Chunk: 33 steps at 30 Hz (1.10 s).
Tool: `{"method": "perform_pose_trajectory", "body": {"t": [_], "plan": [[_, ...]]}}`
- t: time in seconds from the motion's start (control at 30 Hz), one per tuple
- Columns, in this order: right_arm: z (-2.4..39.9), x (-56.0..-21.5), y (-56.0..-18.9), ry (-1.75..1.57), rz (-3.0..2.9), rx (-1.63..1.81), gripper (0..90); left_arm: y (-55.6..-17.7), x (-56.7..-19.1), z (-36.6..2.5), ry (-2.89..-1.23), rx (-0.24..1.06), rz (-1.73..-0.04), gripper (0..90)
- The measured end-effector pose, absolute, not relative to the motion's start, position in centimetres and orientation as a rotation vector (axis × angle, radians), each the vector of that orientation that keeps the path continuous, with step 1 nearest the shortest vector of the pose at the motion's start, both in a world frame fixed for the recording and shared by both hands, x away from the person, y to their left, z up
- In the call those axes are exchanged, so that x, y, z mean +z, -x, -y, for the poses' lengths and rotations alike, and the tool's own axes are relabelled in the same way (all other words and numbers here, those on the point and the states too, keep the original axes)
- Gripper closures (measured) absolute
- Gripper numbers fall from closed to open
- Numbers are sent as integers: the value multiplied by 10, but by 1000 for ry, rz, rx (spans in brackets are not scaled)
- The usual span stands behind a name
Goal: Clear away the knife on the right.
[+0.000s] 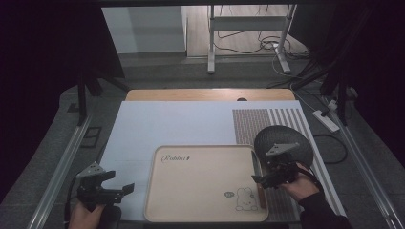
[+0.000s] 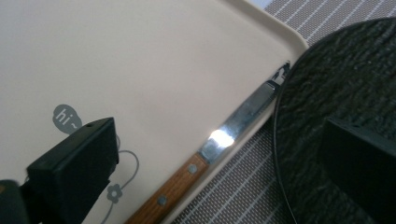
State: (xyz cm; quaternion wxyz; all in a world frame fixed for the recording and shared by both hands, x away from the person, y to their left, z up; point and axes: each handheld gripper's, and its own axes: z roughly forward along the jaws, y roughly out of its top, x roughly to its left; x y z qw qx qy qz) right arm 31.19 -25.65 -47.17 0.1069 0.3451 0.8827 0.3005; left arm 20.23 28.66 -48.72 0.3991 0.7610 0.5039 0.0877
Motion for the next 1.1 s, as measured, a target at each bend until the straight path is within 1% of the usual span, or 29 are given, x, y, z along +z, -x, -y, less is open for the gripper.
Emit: {"method": "perform_pose_trajectory", "body": {"t": [0.77,1.1], "plan": [[284,-467,-297,-1075,-2498,926,0,-202,-487,-287,-1919,217,-1274,16],[303,-465,-286,-1144,-2431,946,0,-202,-487,-288,-1917,217,-1274,16]]}}
